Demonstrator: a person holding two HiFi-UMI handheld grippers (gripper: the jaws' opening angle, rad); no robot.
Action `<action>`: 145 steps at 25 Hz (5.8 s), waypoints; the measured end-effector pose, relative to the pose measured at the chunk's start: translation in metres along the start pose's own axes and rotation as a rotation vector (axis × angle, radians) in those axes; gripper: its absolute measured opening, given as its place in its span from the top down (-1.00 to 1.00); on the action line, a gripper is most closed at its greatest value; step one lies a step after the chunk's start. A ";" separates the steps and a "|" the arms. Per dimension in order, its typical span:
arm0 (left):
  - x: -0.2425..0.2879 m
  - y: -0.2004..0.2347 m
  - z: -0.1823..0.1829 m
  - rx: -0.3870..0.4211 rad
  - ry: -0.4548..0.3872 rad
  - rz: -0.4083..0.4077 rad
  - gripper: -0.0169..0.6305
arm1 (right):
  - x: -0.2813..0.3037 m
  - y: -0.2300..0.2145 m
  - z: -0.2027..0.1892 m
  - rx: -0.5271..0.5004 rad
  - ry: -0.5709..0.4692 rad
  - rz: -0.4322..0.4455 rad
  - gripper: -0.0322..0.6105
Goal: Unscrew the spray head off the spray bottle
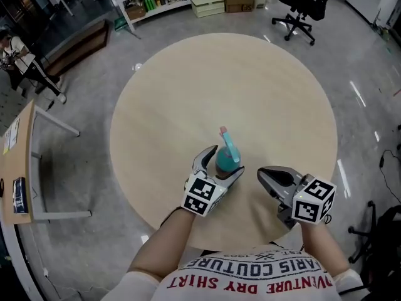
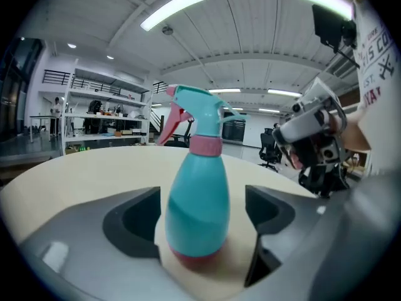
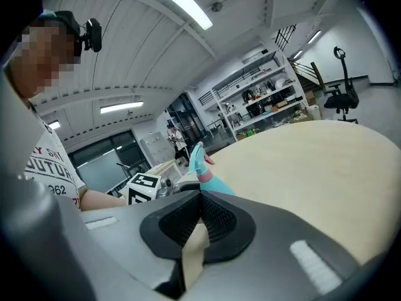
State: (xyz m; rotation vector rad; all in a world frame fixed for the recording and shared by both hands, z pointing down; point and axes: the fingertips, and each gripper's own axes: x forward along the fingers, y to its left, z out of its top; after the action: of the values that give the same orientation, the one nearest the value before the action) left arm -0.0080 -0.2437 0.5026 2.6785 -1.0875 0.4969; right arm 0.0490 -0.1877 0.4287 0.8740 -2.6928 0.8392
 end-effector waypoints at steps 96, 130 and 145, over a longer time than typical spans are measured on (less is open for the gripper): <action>-0.055 -0.048 0.042 -0.014 0.013 -0.222 -0.06 | 0.029 0.043 0.057 -0.185 -0.203 0.227 0.50; -0.067 -0.067 0.054 0.071 -0.054 0.048 -0.04 | 0.011 0.045 0.058 -0.092 -0.314 -0.019 0.47; -0.138 -0.112 0.086 -0.149 -0.095 -0.842 -0.04 | -0.032 0.121 0.066 -0.105 -0.200 0.663 0.50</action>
State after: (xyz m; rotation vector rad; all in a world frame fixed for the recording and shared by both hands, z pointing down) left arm -0.0024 -0.1036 0.3635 2.7118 0.0517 0.1177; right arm 0.0040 -0.1295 0.3079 0.0162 -3.2146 0.7292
